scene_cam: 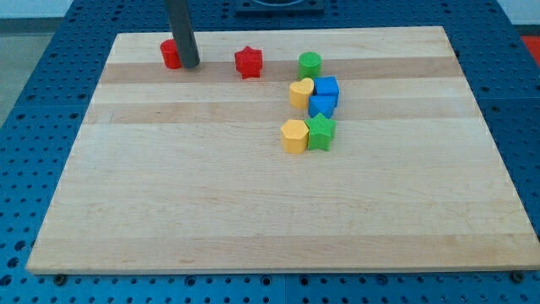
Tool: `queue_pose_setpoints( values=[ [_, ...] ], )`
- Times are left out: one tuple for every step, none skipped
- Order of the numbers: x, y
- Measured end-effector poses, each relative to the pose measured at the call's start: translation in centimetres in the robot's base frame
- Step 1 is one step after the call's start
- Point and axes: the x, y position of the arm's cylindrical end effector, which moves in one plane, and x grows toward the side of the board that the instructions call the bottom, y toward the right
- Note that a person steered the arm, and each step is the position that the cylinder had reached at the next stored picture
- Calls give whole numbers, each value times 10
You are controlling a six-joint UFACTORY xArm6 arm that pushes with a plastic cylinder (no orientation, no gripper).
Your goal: Push the red circle to the top left
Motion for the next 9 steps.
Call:
queue_pose_setpoints(
  values=[
    [0,-29],
    [-1,-42],
    [-6,-42],
    [8,-42],
    [23,-46],
    [18,-61],
    [6,-70],
    [-10,-73],
    [-18,-73]
  ],
)
